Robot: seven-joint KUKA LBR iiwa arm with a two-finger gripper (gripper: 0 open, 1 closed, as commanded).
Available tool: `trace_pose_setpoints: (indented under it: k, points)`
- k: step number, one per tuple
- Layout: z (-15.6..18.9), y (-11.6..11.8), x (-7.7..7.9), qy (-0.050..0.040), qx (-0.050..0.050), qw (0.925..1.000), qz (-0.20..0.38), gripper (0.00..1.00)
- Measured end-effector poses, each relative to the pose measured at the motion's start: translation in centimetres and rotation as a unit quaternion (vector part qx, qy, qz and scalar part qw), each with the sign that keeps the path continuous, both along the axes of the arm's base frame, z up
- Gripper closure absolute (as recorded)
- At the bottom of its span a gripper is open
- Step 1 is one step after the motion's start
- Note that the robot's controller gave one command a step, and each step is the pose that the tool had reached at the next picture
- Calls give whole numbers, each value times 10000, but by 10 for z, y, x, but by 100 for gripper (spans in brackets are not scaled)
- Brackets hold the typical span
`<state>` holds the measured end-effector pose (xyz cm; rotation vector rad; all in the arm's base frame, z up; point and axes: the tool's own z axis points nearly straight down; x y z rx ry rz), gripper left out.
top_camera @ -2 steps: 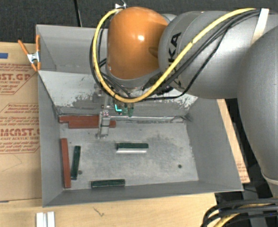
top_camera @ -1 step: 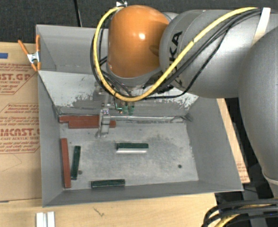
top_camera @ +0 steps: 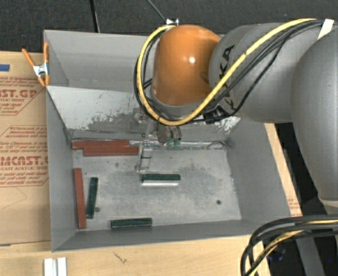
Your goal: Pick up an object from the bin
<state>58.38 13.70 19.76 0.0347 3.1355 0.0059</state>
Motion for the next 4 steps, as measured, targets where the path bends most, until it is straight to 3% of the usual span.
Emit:
trace_pose_setpoints:
  k: [1,2,3,4]
  points:
    - [-16,-32,-14,48,-31,9983,583,0]
    - [-60,-33,-4,-22,-11,9973,734,0]
    - [-127,-90,-33,34,-13,9983,-582,100]
    - [-127,-90,-33,34,-12,9983,-583,100]
